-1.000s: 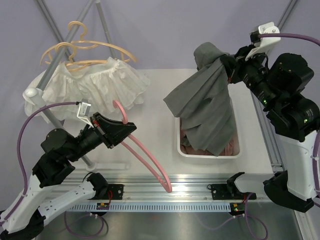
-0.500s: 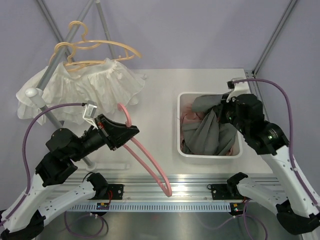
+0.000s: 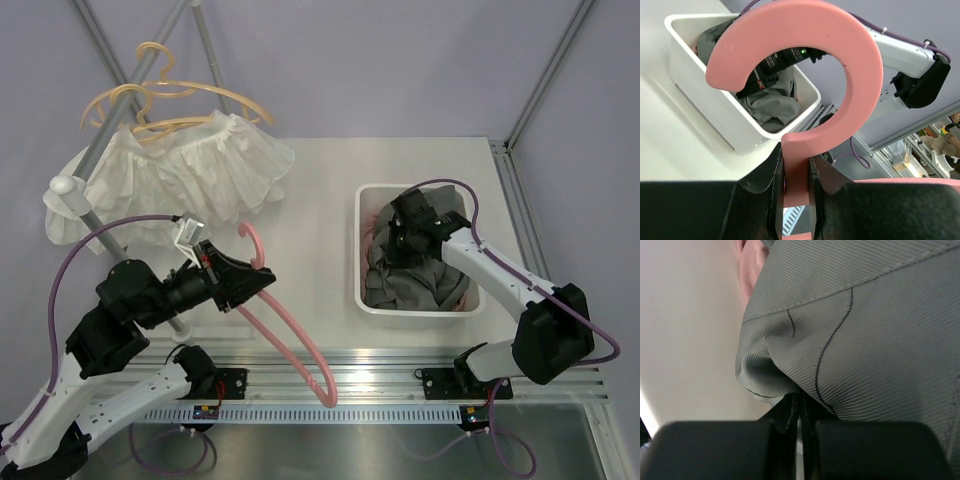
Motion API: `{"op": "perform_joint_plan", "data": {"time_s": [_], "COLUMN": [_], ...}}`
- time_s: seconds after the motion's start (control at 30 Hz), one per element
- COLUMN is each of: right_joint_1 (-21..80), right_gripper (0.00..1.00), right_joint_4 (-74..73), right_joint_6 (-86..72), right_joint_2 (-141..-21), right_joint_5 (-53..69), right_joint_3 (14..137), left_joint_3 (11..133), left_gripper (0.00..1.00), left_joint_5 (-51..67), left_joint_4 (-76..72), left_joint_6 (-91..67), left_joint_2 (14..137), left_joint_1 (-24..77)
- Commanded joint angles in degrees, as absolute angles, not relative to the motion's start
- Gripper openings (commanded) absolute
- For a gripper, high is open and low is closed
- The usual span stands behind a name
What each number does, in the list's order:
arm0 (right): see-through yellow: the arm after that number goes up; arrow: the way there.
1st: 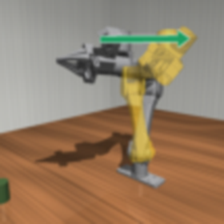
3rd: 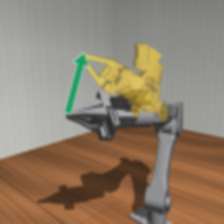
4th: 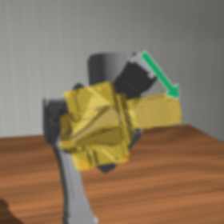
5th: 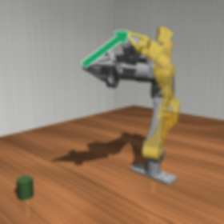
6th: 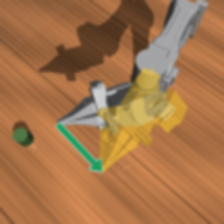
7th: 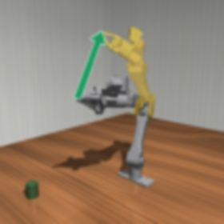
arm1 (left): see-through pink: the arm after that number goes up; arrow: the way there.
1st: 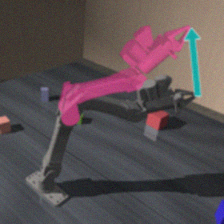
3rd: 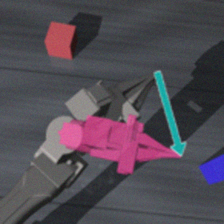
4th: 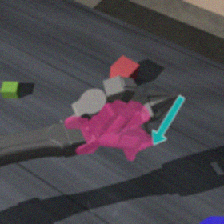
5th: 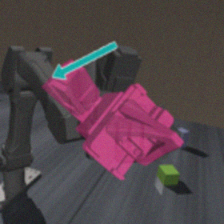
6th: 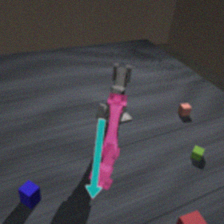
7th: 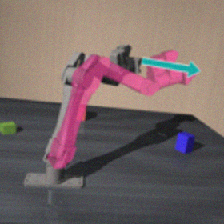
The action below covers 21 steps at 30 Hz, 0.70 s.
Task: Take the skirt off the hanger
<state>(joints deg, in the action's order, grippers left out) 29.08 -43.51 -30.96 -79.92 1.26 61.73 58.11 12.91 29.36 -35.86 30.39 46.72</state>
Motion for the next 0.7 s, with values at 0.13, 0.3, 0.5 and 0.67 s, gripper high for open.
{"op": "perform_joint_plan", "data": {"time_s": [0.13,0.3,0.5,0.67], "right_joint_1": [30.8,31.5,31.5,31.6], "right_gripper": [0.99,0.99,0.99,0.99], "right_joint_4": [-45.3,-51.3,-46.9,-44.6], "right_joint_6": [-29.3,-23.9,-24.3,-24.3], "right_joint_2": [-75.8,-63.6,-50.7,-47.1], "right_joint_5": [-0.9,-6.9,15.7,34.5], "right_joint_3": [62.7,66.0,69.1,71.8], "left_joint_3": [57.8,58.6,63.2,68.3], "left_gripper": [0.0,0.0,0.0,0.0], "left_joint_5": [10.2,5.9,-0.3,-3.2], "left_joint_4": [33.0,35.2,37.0,39.7], "left_joint_6": [-36.4,-35.9,-33.3,-30.3], "left_joint_2": [26.2,32.0,42.1,49.2], "left_joint_1": [46.6,46.6,46.6,46.6]}}
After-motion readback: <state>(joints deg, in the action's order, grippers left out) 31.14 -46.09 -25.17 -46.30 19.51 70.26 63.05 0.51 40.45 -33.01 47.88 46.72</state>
